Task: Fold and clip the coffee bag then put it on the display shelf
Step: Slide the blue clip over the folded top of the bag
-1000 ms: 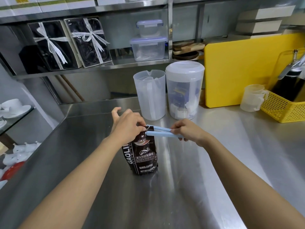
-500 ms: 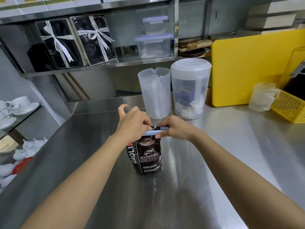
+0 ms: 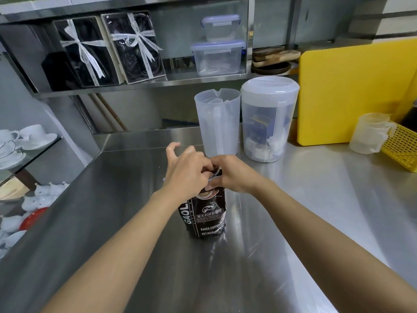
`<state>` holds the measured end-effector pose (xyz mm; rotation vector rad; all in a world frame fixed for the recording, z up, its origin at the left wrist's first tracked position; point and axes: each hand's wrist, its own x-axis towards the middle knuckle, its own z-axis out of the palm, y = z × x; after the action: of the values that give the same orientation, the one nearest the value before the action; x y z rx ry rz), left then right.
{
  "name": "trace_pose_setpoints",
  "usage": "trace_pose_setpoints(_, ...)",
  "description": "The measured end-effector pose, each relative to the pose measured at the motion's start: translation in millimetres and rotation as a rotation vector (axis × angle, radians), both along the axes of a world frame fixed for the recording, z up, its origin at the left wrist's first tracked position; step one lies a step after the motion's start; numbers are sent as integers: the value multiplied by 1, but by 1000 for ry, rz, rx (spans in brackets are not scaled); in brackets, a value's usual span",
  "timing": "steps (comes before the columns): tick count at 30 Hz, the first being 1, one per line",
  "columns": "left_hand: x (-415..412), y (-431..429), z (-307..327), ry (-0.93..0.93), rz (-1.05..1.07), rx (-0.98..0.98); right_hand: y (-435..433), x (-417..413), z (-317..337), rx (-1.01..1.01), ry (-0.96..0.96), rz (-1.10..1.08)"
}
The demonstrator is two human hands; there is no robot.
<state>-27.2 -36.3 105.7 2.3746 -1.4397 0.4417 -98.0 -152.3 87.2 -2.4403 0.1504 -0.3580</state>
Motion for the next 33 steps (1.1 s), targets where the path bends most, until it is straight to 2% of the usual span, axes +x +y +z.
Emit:
trace_pose_setpoints(7,5,9,-4,-81,-9,-67,1,3,4,-33,12,-14)
trace_pose_setpoints(13,6,5,-12,-70,-36,-136,8,9,6,-59,-13,-18)
trace_pose_setpoints(18,20,28,-6,-9,9,-201,6,7,5,-156,-17,-58)
trace_pose_setpoints(22,38,59,-15,94,81,-117,3,6,4,-176,-23,-74)
trace_pose_setpoints(29,46,64,-26,191,124,-193,3,7,2,-37,6,-18)
trace_pose_setpoints(31,48,67,-27,219,133,-210,-2,5,3,55,-43,4)
trace_pose_setpoints(33,47,67,-28,265,132,-232,-6,5,5,48,-95,15)
